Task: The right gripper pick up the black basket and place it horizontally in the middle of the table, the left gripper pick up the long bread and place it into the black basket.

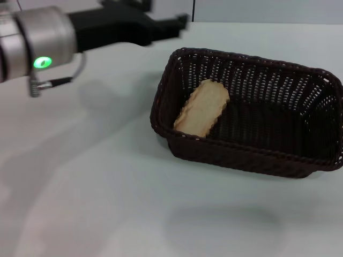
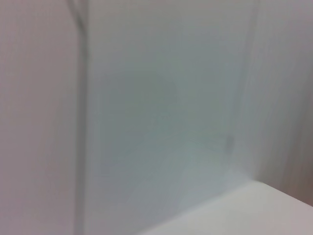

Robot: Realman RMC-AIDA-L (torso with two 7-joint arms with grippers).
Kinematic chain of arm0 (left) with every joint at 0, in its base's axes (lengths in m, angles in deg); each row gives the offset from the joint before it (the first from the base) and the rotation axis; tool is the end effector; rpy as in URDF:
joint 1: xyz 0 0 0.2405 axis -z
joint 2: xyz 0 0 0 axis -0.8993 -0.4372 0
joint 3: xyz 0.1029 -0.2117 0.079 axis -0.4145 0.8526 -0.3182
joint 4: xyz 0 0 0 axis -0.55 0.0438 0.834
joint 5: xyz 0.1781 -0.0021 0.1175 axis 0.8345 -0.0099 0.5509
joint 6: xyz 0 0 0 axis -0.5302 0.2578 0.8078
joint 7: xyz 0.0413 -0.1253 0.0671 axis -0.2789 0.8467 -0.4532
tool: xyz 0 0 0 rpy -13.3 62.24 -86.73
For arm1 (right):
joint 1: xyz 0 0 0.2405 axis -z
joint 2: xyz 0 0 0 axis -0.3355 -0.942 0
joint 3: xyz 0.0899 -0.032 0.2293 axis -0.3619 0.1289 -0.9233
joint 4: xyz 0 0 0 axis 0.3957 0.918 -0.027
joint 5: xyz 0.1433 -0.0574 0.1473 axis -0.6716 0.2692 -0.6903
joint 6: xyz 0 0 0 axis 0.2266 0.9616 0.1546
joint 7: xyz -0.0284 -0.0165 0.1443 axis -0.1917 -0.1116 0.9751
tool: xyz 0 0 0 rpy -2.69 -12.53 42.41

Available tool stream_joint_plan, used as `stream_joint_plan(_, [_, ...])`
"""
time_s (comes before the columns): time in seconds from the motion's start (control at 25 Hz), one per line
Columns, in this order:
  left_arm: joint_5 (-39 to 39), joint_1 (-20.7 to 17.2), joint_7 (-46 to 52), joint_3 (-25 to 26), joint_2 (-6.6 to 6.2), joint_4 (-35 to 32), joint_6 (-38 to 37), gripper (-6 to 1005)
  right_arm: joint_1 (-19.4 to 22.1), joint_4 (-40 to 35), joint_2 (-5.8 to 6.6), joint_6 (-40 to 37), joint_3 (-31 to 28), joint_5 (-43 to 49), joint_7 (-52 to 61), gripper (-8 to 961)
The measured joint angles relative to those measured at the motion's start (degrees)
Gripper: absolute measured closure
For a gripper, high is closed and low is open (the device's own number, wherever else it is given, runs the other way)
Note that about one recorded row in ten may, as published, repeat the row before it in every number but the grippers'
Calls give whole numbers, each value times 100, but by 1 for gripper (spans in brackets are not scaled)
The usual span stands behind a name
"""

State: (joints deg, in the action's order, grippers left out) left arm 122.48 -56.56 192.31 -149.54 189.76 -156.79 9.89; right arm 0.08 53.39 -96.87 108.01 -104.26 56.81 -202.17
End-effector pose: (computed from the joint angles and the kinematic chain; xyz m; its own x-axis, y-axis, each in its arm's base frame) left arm -0.1234 0.3322 0.0417 0.7491 0.3063 0.5874 0.6022 -0.6844 -0.4111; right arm 0.2872 0.2407 0.1076 0.8846 0.2011 -0.4207 -0.3734 -0.2349 -0.8974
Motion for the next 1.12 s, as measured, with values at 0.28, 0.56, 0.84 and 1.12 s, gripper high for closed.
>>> stream_joint_plan(0.28, [-526,-1502,-266,419,5,-727,804,155,-8,-22,-5,-4,43,-362,10,380])
stream_joint_plan(0.56, [-2474,-2552,-1432,1764,18,-602,773,155,-152,-86,7,191,238,-378,-154,380])
stream_joint_plan(0.84, [-3927,-2514,-2885,2637,28,428,-31,155,-399,-999,1,1320,365,-1396,-429,380])
stream_joint_plan(1.12, [-5927,-2102,-5537,3588,43,2694,-1782,155,34,-392,14,434,389,-911,780,380])
